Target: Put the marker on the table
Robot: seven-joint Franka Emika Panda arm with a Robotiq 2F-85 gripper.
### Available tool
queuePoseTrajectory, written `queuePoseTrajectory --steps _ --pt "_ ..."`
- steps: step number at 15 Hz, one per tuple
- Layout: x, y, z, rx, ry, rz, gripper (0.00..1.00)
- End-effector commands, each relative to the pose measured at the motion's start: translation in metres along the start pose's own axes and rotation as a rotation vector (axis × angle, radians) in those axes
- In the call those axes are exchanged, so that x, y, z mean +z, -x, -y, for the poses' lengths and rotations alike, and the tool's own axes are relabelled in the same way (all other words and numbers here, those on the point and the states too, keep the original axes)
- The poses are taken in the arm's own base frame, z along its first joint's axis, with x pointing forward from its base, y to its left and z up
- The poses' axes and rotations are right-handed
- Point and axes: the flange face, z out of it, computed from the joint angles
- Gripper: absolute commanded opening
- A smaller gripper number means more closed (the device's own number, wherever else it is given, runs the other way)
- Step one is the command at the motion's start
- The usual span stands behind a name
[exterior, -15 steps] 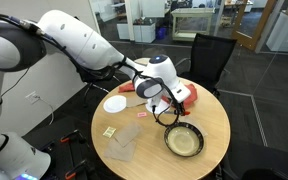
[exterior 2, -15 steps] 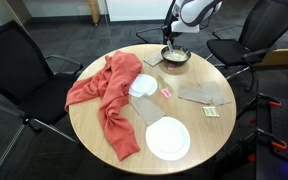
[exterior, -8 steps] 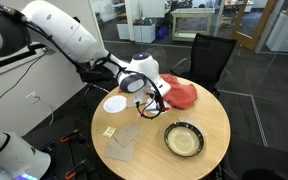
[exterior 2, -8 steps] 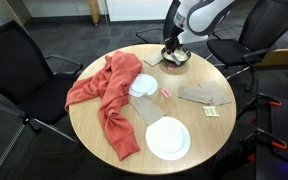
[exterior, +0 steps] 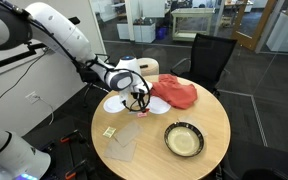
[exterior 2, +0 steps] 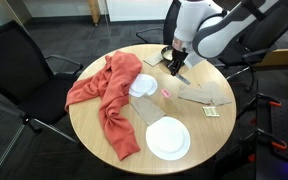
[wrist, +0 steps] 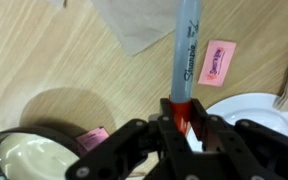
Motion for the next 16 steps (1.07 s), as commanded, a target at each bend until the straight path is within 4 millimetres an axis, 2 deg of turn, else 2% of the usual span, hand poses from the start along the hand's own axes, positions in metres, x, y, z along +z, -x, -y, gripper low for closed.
queuePoseTrajectory --steps 1,9,16 --pt "-0.001 0.024 0.018 -0.095 0.046 0.046 0.06" --pt "0.007 0.052 0.057 -0.170 0.019 0.097 0.06" --pt "0.022 0.065 0.079 -0.194 -0.022 0.112 0.06"
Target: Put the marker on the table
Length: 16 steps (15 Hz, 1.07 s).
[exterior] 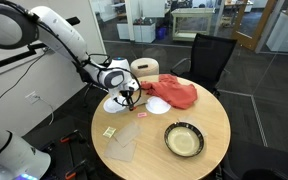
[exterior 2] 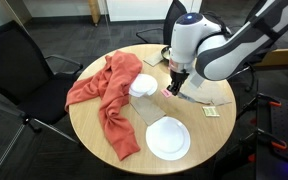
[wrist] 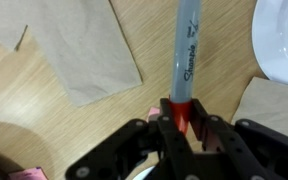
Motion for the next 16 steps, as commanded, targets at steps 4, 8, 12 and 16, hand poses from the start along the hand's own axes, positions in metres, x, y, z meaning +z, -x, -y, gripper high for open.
queuePoseTrajectory --steps 4,8,12,16 --pt "0.018 0.007 0.017 -0.043 -0.036 0.026 0.06" --pt "0.031 0.014 0.017 -0.048 -0.026 0.037 0.06" --pt "0.035 0.021 0.015 -0.056 -0.009 0.049 0.57" --pt "0.034 0.023 0.013 -0.052 -0.012 0.053 0.87"
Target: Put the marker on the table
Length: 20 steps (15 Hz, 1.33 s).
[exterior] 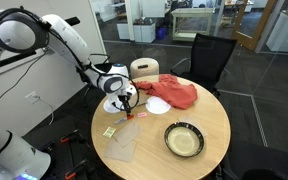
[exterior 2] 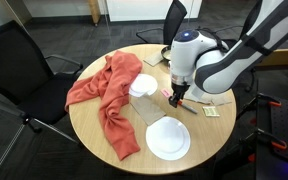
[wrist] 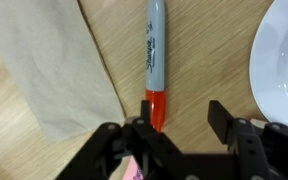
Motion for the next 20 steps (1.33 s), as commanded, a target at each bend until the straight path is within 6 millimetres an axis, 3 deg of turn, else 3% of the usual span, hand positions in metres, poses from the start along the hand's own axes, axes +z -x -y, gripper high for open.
queuePoseTrajectory --steps 1,2,7,17,20 --pt "-0.005 0.003 -0.003 -0.014 -0.008 -0.008 0.93" --pt "-0.005 0.003 -0.003 -0.015 -0.007 -0.008 1.00" --pt "-0.012 0.001 -0.006 -0.007 -0.013 -0.014 1.00" --pt "-0.083 -0.021 -0.023 0.026 -0.123 -0.101 1.00" --pt "-0.078 -0.027 -0.021 0.037 -0.106 -0.107 1.00"
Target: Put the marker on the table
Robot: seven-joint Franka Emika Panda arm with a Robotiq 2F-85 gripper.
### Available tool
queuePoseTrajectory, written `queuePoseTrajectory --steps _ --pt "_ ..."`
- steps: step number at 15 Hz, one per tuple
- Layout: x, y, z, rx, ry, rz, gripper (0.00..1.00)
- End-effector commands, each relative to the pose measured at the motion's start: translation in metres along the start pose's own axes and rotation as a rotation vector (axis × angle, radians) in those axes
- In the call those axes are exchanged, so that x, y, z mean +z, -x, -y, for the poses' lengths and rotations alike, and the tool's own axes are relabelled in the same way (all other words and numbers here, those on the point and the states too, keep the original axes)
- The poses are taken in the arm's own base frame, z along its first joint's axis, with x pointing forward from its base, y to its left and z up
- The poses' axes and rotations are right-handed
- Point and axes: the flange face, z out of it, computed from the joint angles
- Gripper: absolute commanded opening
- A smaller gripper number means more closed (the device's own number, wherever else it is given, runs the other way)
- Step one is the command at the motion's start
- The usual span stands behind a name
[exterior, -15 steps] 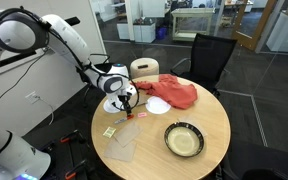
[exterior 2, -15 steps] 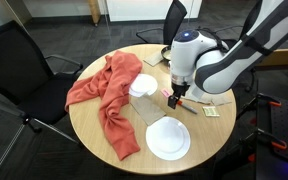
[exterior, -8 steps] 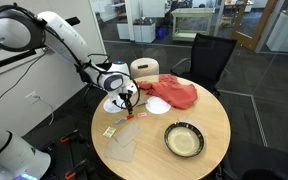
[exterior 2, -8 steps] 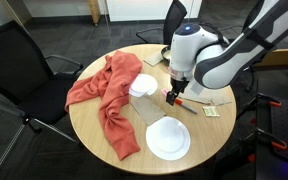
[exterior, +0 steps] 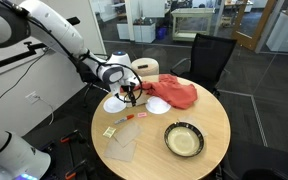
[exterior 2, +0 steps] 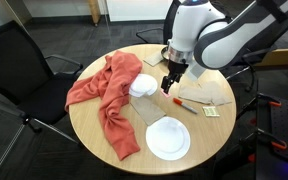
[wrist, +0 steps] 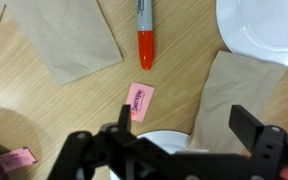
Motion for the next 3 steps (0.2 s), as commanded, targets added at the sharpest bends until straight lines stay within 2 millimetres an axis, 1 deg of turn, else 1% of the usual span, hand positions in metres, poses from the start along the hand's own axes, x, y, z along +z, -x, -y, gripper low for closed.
queuePoseTrajectory --steps 1,3 --pt "-0.0027 -0.0013 -0.0009 0.002 -0.002 -0.002 1.00" --pt "-0.0030 -0.0012 -0.0004 0.001 -0.003 -0.002 1.00"
